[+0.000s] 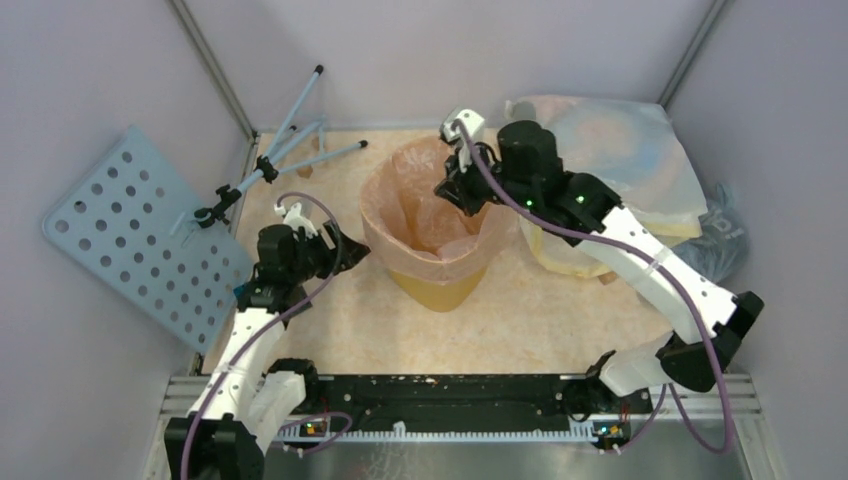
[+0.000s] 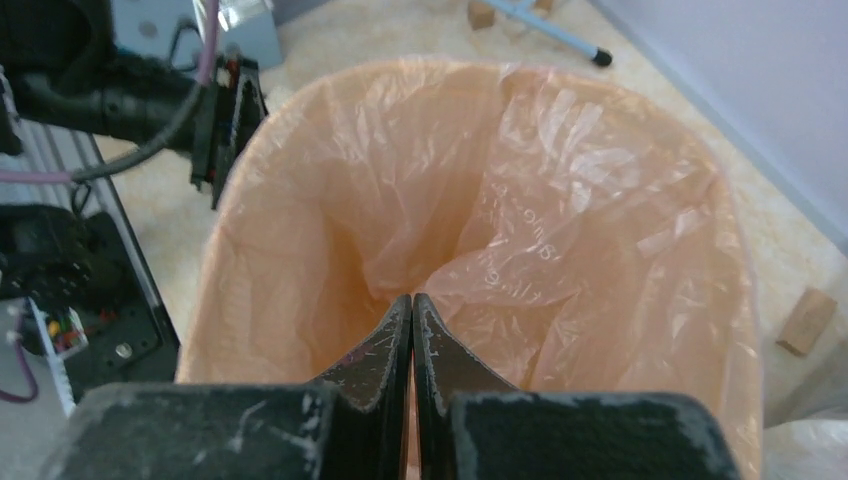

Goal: Put the trash bags into the trash bin

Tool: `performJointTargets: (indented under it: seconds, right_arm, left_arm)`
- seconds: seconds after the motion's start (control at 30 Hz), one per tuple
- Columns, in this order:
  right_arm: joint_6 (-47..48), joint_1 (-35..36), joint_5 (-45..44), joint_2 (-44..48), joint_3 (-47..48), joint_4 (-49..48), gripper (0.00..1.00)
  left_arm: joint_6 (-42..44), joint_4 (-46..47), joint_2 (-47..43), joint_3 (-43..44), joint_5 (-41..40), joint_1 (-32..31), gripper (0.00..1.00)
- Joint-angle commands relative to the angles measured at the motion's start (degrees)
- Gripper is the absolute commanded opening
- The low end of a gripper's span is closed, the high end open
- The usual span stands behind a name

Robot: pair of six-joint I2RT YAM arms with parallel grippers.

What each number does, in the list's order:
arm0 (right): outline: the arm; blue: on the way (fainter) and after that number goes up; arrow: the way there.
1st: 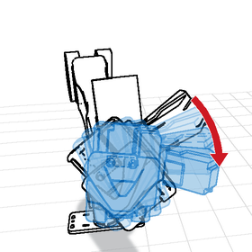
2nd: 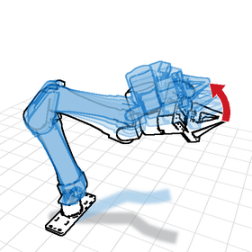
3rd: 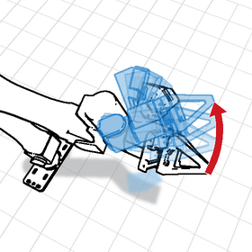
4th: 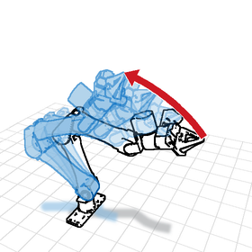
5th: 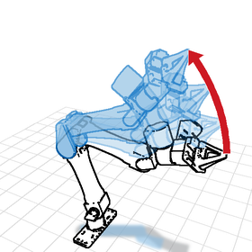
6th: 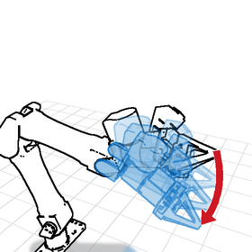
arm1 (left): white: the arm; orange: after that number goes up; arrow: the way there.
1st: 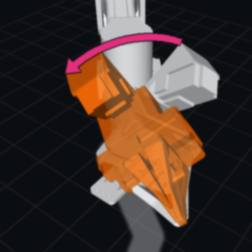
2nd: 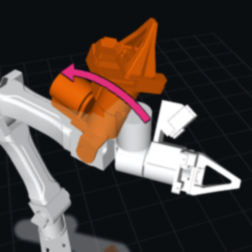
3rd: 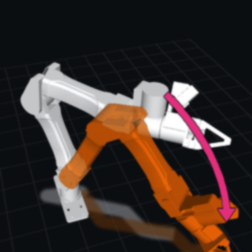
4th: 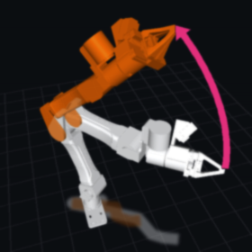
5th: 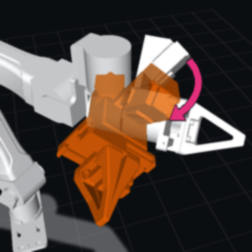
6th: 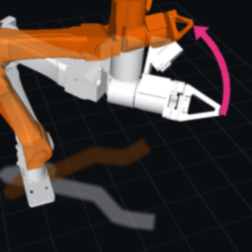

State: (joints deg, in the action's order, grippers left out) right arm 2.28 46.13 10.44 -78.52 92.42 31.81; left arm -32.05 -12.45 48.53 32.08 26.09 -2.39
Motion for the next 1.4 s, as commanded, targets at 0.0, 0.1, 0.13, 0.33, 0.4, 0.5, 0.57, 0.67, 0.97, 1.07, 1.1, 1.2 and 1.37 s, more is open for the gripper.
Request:
performJointTargets:
  seconds: [0.0,0.1,0.13,0.33,0.4,0.5,0.57,0.67,0.97,1.07,1.1,1.2,1.37]
  right_arm:
    - [8.3,1.0,-0.9,-4.7,5.0,5.3,0.0]
    - [10.5,0.9,-0.3,-9.1,7.0,9.4,0.0]
    - [11.0,0.9,0.0,-10.3,7.7,10.7,0.0]
    - [11.7,0.9,-0.9,-15.5,7.9,13.4,0.0]
    - [11.7,1.0,-0.5,-16.9,8.1,14.2,0.0]
    - [11.1,0.9,0.8,-18.3,8.1,14.3,0.0]
    - [10.9,0.9,1.5,-18.6,7.1,14.0,0.0]
    - [10.8,0.9,2.0,-19.2,6.0,13.9,0.0]
    - [10.7,0.9,3.9,-22.2,5.3,17.1,0.0]
    - [10.7,0.9,3.5,-22.4,3.9,17.5,0.0]
    - [10.7,0.9,3.5,-22.4,3.5,17.5,0.0]
    - [10.6,0.8,3.3,-22.4,1.6,17.3,0.0]
    - [9.8,0.6,3.3,-22.6,-1.7,15.9,0.0]
  left_arm:
    - [-1.0,5.3,-1.0,-1.9,1.4,0.3,0.76]
    - [-2.1,7.3,-0.3,-3.1,3.0,0.3,0.74]
    - [-2.5,8.0,0.2,-3.5,3.5,0.3,0.74]
    - [-2.8,11.2,2.7,-4.5,5.5,0.3,0.72]
    - [-3.3,12.0,3.0,-4.9,6.2,0.3,0.7]
    - [-4.7,15.3,3.7,-5.8,7.0,0.3,0.67]
    - [-5.3,16.2,4.2,-6.0,6.9,0.3,0.66]
    - [-5.9,17.3,4.9,-6.1,7.2,0.3,0.66]
    - [-7.5,21.5,8.3,-7.2,7.3,0.3,0.33]
    - [-7.2,21.9,8.9,-7.5,6.1,0.3,0.22]
    - [-7.0,21.9,8.9,-7.7,5.8,0.3,0.19]
    - [-6.9,22.4,8.8,-8.3,5.1,0.3,0.04]
    - [-6.9,23.1,8.9,-9.0,5.0,0.3,0.0]
